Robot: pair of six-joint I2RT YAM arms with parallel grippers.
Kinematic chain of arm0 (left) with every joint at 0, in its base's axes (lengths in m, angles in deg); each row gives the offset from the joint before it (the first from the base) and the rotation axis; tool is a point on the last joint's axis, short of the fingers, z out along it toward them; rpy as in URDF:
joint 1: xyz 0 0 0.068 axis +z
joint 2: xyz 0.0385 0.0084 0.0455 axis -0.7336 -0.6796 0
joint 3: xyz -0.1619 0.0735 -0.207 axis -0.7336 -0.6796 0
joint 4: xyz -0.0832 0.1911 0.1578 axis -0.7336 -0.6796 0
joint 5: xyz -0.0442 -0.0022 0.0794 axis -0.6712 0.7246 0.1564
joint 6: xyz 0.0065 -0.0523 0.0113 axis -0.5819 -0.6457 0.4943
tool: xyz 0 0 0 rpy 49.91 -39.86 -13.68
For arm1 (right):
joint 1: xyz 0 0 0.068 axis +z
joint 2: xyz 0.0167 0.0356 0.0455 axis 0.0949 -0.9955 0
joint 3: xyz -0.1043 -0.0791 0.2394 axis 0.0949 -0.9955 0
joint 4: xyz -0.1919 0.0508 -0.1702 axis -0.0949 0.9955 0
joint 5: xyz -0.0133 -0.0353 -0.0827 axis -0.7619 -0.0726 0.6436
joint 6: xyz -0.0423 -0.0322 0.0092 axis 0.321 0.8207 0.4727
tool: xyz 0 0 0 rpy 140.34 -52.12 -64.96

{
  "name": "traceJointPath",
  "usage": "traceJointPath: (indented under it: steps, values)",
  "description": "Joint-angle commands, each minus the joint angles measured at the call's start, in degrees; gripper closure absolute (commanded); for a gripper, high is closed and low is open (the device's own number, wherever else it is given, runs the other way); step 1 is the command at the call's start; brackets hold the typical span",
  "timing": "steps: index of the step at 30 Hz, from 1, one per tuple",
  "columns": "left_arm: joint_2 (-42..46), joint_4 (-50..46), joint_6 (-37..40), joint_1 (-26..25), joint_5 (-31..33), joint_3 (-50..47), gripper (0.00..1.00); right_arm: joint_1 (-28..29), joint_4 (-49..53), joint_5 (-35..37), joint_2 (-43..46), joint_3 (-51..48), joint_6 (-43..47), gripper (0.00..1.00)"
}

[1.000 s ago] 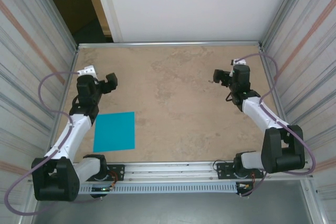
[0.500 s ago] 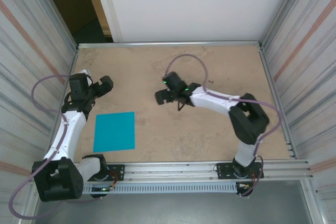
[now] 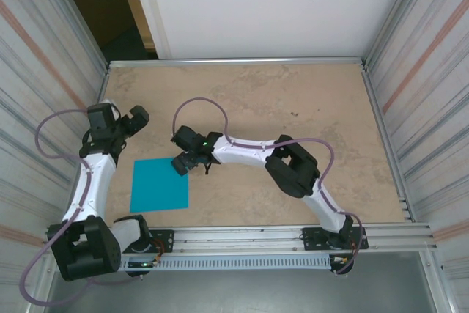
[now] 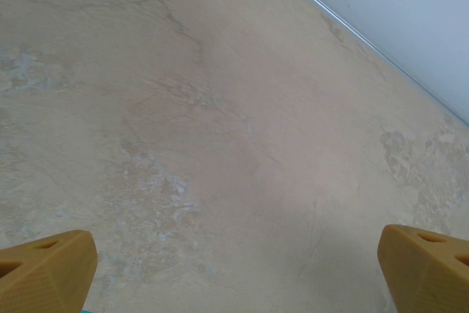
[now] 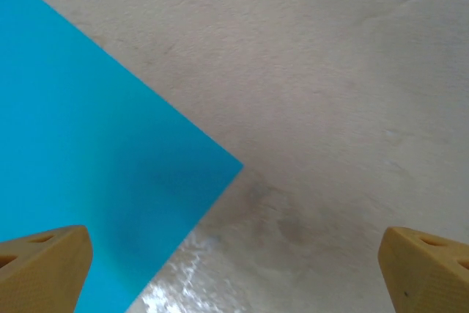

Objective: Fold a paper plane with a square sheet of paper (pick it up from the middle)
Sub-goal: Move the square sheet of paper to the center of the table.

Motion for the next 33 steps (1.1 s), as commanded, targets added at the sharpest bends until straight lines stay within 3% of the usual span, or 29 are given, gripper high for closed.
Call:
traceJointPath:
  steps: [1,16,22,27,33]
  values:
    - [1.4,-0.4,-1.3,0.3,-1.4,0.0,0.01,0.0,5.0,-0.5,-3.1,4.7,3.3,0.01]
    - [0.3,0.0,-1.4,0.3,-2.4,0.3,0.01,-1.1,8.0,1.8,-5.8,5.8,4.1,0.01]
    - [-0.4,-0.2,-1.5,0.3,-2.6,0.5,0.01,-3.7,9.3,6.4,-5.2,3.3,5.3,0.01]
    - [-1.2,0.0,-1.4,0.3,-3.5,0.8,0.01,-9.6,8.6,10.9,-1.9,-3.5,8.3,0.01]
    - [-2.7,0.4,-1.6,0.3,-5.5,1.1,0.02,-20.3,7.0,9.0,4.1,-12.3,9.8,0.01]
